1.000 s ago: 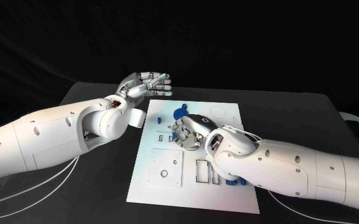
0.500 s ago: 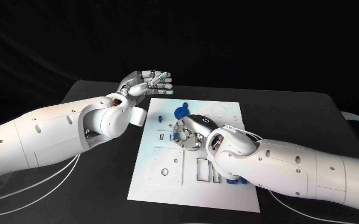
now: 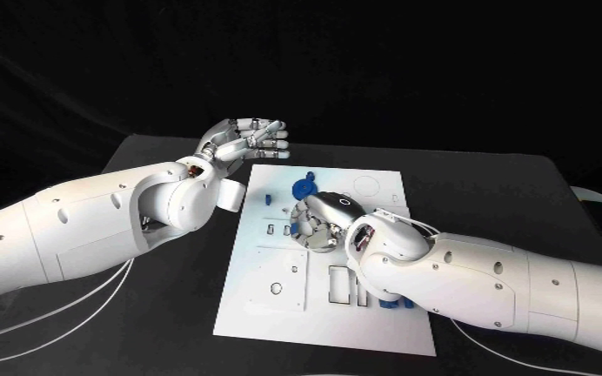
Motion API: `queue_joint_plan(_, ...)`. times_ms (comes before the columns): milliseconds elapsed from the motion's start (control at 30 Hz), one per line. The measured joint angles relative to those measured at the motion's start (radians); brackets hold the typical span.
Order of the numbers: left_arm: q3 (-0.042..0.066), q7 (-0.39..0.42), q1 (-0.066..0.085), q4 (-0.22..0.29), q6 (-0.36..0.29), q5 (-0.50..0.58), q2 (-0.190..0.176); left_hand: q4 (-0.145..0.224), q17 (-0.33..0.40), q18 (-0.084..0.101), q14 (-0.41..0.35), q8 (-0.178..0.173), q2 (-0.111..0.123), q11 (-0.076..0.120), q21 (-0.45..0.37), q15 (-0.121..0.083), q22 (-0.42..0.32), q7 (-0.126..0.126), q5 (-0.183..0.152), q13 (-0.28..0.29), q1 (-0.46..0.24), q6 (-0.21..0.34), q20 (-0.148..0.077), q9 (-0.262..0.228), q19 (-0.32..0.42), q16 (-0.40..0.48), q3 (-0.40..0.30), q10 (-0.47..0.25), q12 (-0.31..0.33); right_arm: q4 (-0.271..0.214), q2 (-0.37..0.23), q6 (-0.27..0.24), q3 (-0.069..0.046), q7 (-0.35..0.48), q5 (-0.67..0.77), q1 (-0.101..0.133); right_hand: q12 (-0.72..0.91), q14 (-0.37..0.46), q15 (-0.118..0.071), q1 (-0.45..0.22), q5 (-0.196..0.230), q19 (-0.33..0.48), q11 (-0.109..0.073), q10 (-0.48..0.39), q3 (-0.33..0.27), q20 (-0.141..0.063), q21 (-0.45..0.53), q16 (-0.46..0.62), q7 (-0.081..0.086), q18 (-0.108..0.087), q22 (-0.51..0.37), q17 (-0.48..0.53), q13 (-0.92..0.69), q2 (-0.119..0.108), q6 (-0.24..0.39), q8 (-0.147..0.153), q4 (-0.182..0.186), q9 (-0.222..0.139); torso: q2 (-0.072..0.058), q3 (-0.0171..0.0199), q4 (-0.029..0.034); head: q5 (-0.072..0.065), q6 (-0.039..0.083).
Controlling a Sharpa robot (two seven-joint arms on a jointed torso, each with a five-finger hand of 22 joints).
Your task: Assemble the parts on the task board
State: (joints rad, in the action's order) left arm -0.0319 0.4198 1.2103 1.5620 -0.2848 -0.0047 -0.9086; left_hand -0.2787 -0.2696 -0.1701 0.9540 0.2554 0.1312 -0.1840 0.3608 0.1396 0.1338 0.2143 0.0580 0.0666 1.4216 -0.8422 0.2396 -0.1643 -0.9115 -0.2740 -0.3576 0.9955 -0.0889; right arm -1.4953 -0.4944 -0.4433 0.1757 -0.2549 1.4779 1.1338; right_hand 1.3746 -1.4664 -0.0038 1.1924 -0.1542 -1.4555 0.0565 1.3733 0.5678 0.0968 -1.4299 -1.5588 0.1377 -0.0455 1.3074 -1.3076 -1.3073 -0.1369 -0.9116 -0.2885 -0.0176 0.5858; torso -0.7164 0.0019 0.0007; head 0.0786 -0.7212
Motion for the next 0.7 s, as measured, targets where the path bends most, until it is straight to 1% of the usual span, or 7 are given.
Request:
queue_joint_plan(133,0.0,-0.001,0.0,-0.001,0.001,0.0,0.0,0.0,0.0,0.0,0.0,0.0,0.0,0.0,0.0,0.0,0.0,0.0,0.0,0.0,0.0,0.0,0.0,0.0,0.0,0.0,0.0,0.0,0.0,0.002,0.0,-0.001,0.0,0.0,0.002,0.0,-0.01,0.0,0.0,-0.011,0.015,0.0,0.004,-0.011,-0.004,0.0,0.007,0.004,0.003,0.0,0.0,0.0,0.0,-0.011,0.011,-0.001,0.004,0.0,0.0,0.0,-0.0005,0.0,0.001)
queue_joint_plan(200,0.0,-0.001,0.0,-0.001,0.001,0.0,0.0,0.0,0.0,0.0,0.0,0.0,0.0,0.0,0.0,0.0,0.0,0.0,0.0,0.0,0.0,0.0,0.0,0.0,0.0,0.0,0.0,0.0,0.0,0.002,0.0,-0.001,0.001,0.0,0.003,-0.001,-0.016,0.0,0.0,-0.011,0.021,0.005,0.008,-0.015,-0.011,0.004,0.012,0.004,0.009,0.0,0.0,0.0,0.002,-0.011,0.019,-0.001,0.006,-0.004,0.0,-0.0001,-0.0005,0.0,0.001)
queue_joint_plan(300,0.0,-0.001,0.0,-0.002,0.001,0.0,0.0,0.0,0.0,0.0,0.0,0.0,0.0,0.0,0.0,0.0,0.0,0.0,0.0,0.0,0.0,0.0,0.0,0.0,0.0,0.0,0.0,0.0,0.0,0.004,0.001,-0.001,0.002,0.0,0.003,-0.002,-0.022,0.0,0.0,-0.018,0.027,0.006,0.009,-0.023,-0.019,0.005,0.015,0.004,0.013,0.0,0.0,0.0,0.01,-0.025,0.031,0.009,0.011,-0.01,0.0,0.0,-0.0006,-0.001,0.002)
queue_joint_plan(367,0.0,-0.001,0.0,-0.002,0.001,0.0,0.0,0.0,0.0,0.0,0.0,0.0,0.0,0.0,0.0,0.0,0.0,0.0,0.0,0.0,0.0,0.0,0.0,0.0,0.0,0.0,0.0,0.0,0.0,0.005,0.001,0.0,0.003,0.0,0.003,-0.003,-0.027,0.0,0.0,-0.022,0.028,0.009,0.015,-0.029,-0.027,0.009,0.02,0.004,0.018,0.0,0.0,0.0,0.016,-0.033,0.044,0.015,0.014,-0.014,0.0,-0.0001,-0.0005,-0.001,0.002)
queue_joint_plan(433,0.0,-0.002,0.0,-0.002,0.001,0.0,0.0,0.0,0.0,0.0,0.0,0.0,0.0,0.0,0.0,0.0,0.0,0.0,0.0,0.0,0.0,0.0,0.0,0.0,0.0,0.0,0.0,0.0,0.0,0.006,0.001,0.0,0.003,0.0,0.003,-0.004,-0.034,0.0,0.0,-0.022,0.031,0.011,0.019,-0.038,-0.029,0.011,0.022,0.007,0.022,0.0,0.0,0.0,0.021,-0.033,0.057,0.021,0.015,-0.017,0.0,-0.0001,-0.0001,-0.002,0.002)
queue_joint_plan(633,0.0,-0.002,0.0,-0.003,0.002,0.0,-0.001,0.0,0.0,0.0,0.0,0.0,0.0,0.0,0.0,0.0,0.0,0.0,0.0,0.0,0.0,0.0,0.0,0.0,0.0,0.0,0.0,0.0,0.0,0.006,0.001,-0.001,0.003,0.0,0.003,-0.004,-0.039,0.0,0.0,-0.022,0.031,0.011,0.022,-0.043,-0.034,0.011,0.022,0.008,0.026,0.0,0.0,0.0,0.027,-0.033,0.068,0.028,0.015,-0.022,0.0,-0.0003,0.0004,-0.002,0.002)
queue_joint_plan(700,0.0,-0.002,0.0,-0.003,0.002,0.0,-0.001,0.0,-0.002,0.0,0.0,0.0,0.0,0.0,0.0,0.0,0.0,0.0,0.0,0.0,0.0,0.0,0.0,0.0,0.0,0.0,0.0,0.0,0.005,0.006,0.001,-0.001,0.003,0.0,0.003,-0.004,-0.042,0.002,0.006,-0.025,0.049,0.015,0.024,-0.048,-0.042,0.014,0.028,0.008,0.027,0.0,0.0,0.0,0.032,-0.036,0.073,0.034,0.023,-0.025,0.0,-0.0003,0.0004,-0.002,0.001)
